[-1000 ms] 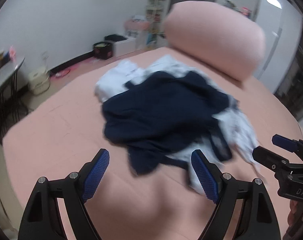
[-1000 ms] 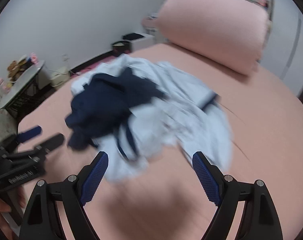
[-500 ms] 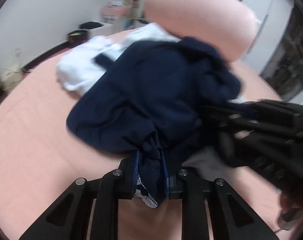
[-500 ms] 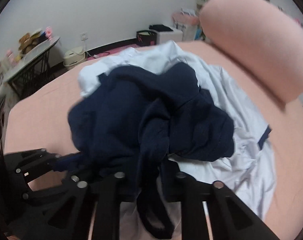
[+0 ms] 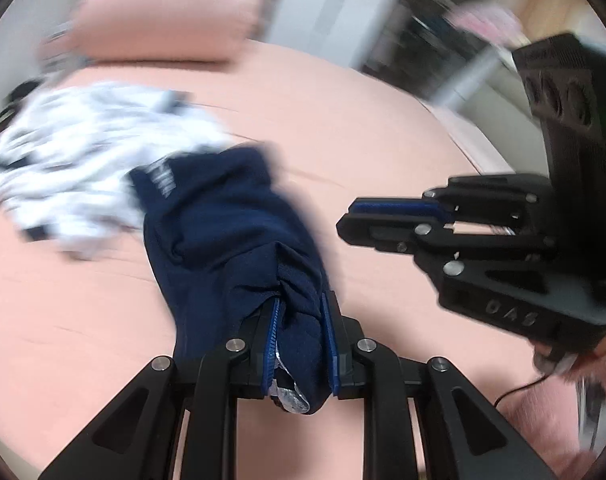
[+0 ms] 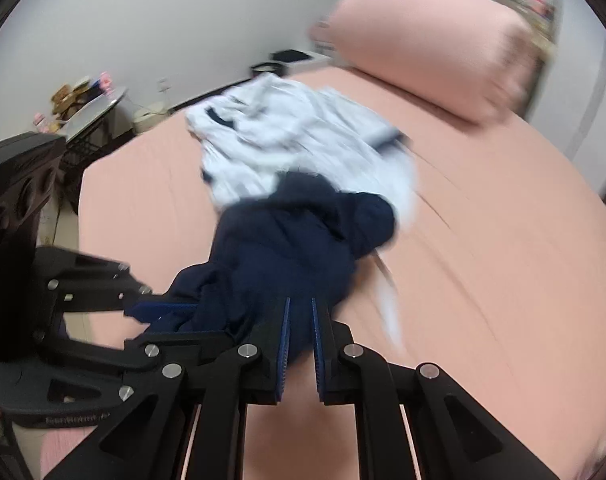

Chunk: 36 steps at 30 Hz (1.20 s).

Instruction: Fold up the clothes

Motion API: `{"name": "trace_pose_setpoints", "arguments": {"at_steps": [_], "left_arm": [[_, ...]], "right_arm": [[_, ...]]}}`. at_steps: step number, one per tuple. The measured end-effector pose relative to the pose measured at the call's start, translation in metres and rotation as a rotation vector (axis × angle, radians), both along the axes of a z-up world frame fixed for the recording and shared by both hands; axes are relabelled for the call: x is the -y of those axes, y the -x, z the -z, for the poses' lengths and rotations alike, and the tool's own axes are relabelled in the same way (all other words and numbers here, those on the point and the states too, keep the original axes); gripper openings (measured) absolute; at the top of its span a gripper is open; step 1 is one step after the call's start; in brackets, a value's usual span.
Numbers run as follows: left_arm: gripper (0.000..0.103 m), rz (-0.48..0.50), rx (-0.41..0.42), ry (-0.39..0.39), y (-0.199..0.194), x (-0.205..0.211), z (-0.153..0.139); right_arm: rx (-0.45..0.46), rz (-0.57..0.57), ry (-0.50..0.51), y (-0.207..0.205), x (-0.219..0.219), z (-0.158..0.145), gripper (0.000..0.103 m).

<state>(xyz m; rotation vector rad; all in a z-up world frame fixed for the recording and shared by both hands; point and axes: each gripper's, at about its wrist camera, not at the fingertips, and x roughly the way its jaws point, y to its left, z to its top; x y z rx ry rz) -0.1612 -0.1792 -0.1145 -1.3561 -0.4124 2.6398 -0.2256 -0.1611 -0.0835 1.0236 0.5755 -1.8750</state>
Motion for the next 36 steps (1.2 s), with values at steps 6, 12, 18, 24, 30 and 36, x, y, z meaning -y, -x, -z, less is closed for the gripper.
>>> {"name": "trace_pose_setpoints", "arguments": {"at_steps": [6,12,18,24,30,36], "left_arm": [[0.014,0.165,0.05,-0.034,0.003,-0.139,0.013],[0.018,-0.026,0.13,-0.097,-0.009,-0.14,0.032],[0.066,-0.279,0.12,-0.067,-0.032,-0.082,0.029],[0.066,-0.406,0.173,-0.076,-0.015,-0.045,0.069],[0.038,-0.318,0.211,-0.206,0.01,-0.065,0.098],[0.009,-0.131,0.155,-0.146,0.003,-0.131,0.071]], "right_arm": [[0.078,0.276,-0.034,-0.022,-0.186,0.017,0.009],[0.142,0.375,0.023,-0.042,-0.255,0.028,0.01],[0.192,0.301,0.081,-0.043,-0.211,0.046,0.051],[0.212,0.292,0.075,-0.036,-0.147,0.083,0.061],[0.315,0.325,-0.017,-0.028,-0.122,0.127,0.006],[0.236,0.392,0.044,-0.038,-0.162,0.084,0.006]]}}
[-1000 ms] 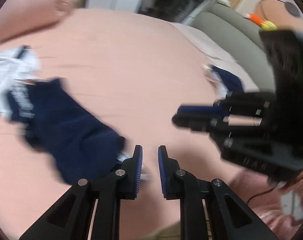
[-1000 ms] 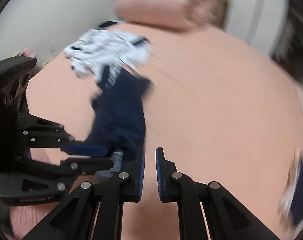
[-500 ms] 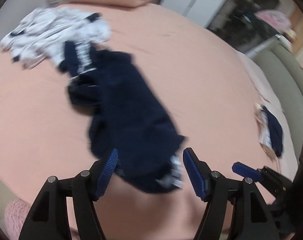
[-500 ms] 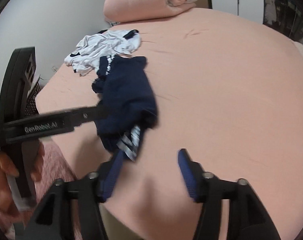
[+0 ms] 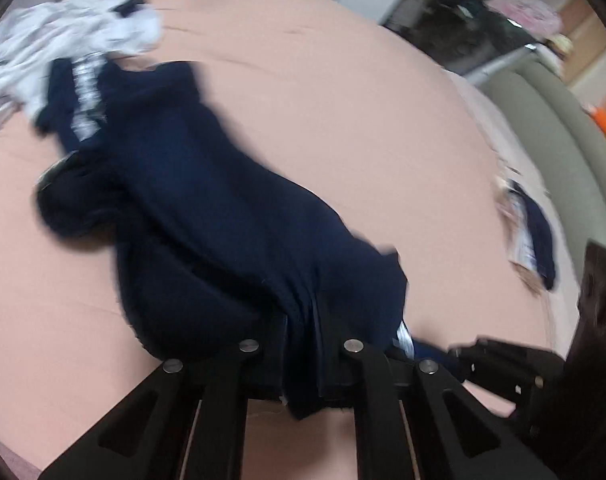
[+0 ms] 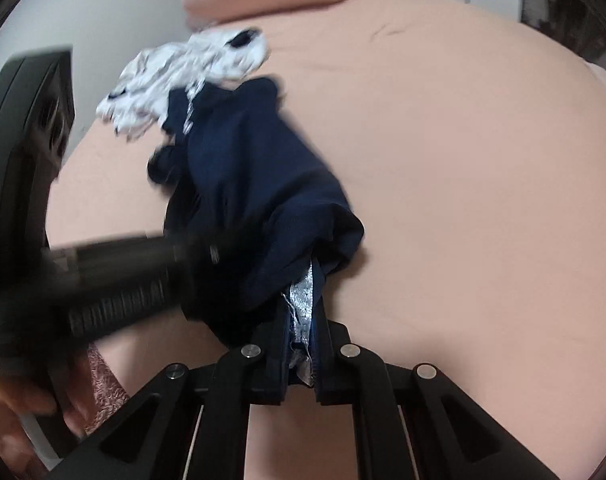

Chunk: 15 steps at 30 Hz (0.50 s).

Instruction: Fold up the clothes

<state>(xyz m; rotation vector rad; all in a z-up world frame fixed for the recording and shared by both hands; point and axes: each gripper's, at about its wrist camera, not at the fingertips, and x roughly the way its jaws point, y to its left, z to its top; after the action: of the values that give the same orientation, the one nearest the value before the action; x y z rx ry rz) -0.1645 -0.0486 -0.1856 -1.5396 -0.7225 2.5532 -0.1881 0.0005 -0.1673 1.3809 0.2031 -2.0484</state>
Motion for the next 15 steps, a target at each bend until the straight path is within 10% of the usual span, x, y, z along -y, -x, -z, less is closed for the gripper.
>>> {"name": "trace_pose_setpoints", "arguments": {"at_steps": [7,15], "left_arm": [[0.009,0.213,-0.065,-0.103,-0.019,-0.106,-0.027],[0.009,0.371,0.03,-0.193,-0.012,-0.22,-0.005]], "right_arm": [[-0.093,0.096,0.027,-0.038,-0.106,-0.067,0.006],[-0.148,0.272,-0.127,-0.048,-0.213,-0.068,0.009]]}}
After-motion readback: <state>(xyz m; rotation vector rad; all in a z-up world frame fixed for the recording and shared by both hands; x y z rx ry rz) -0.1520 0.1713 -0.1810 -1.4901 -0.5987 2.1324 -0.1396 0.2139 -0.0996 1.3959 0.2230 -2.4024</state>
